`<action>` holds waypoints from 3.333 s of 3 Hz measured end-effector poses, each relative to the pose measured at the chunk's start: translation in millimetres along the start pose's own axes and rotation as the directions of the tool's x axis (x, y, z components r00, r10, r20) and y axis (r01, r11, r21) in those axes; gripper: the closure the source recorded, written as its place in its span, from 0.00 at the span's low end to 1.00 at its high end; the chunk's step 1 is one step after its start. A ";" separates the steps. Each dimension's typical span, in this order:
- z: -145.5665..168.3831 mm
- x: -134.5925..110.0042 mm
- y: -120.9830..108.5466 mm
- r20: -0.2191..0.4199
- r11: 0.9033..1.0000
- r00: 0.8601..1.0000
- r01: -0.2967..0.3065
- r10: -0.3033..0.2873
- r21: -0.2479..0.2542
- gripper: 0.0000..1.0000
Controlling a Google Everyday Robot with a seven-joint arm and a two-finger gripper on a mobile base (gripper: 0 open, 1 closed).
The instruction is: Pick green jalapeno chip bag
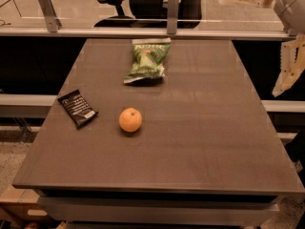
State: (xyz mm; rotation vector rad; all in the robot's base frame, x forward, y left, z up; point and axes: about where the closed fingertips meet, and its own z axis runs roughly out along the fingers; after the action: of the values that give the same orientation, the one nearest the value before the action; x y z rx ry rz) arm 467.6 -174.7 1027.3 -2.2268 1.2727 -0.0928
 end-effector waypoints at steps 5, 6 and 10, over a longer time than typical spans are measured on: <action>57.3 4.6 -94.2 -0.515 0.852 0.685 0.477 -0.515 -0.216 0.00; 69.1 14.3 -109.3 -0.543 0.819 0.619 0.494 -0.568 -0.293 0.00; 158.2 21.1 -148.6 -0.150 0.556 0.580 0.626 -0.800 -0.546 0.00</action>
Offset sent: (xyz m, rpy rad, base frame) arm 0.0672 0.0363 0.0301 -0.4916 -0.3992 0.2698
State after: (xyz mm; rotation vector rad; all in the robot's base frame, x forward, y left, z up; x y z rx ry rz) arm 645.6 -64.9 965.4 -3.1449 0.4127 -0.6591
